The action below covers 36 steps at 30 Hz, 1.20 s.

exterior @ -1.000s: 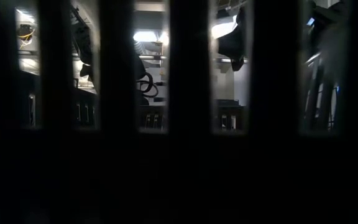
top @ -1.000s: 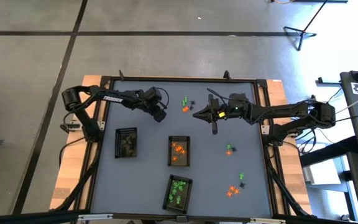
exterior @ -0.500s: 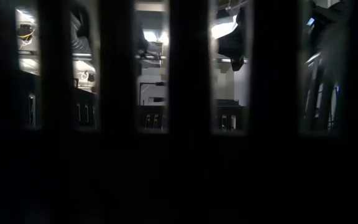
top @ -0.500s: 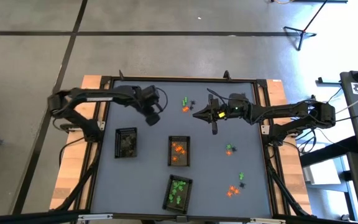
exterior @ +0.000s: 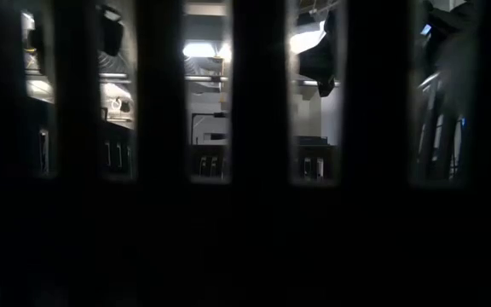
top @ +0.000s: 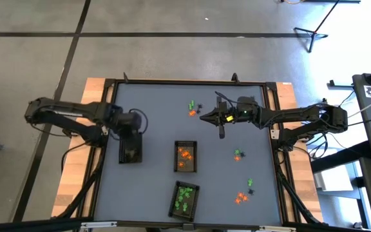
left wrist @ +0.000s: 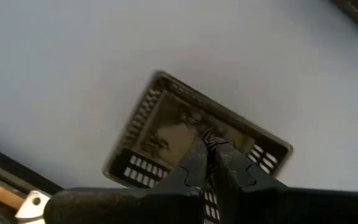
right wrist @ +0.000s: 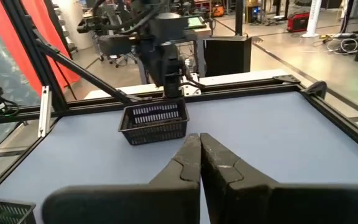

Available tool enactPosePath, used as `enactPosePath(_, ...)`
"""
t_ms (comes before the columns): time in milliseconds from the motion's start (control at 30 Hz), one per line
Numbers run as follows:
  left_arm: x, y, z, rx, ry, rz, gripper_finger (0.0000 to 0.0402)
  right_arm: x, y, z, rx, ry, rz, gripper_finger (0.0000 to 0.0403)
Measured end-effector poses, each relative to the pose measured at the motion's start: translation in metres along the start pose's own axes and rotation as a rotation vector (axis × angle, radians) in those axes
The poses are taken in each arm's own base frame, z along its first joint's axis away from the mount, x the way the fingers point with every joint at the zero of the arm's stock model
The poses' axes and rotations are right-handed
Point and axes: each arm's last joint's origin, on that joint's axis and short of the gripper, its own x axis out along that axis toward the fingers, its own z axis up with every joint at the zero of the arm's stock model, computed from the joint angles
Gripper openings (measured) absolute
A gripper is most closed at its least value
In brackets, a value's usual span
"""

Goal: Sort Halloween decoration
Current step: Put the black spider toy into the top left black basket

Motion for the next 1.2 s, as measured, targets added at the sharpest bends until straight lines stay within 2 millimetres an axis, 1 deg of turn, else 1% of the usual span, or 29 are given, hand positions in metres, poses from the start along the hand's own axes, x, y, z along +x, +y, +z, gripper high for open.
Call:
enactPosePath(167,0.006,-0.009,-0.02,0.041,0.03,-0.007,0.0,0.0,0.0,0.0,0.0,-0.001,0.0,0.0001)
enactPosePath(233,0.009,-0.011,-0.025,0.064,0.034,0.003,0.0,0.0,0.0,0.0,0.0,-0.001,0.0,0.0001)
enactPosePath(333,0.011,-0.013,-0.029,0.051,0.028,0.025,0.0,0.0,0.0,0.0,0.0,-0.001,0.0,0.0001)
enactPosePath(933,0.012,-0.013,-0.029,0.057,0.011,0.035,0.0,0.0,0.0,-0.006,0.019,0.055,0.017,0.0001)
enactPosePath(1200,0.012,-0.013,-0.029,0.059,0.011,0.035,0.0,0.0,0.0,-0.005,0.038,0.055,0.018,0.0001)
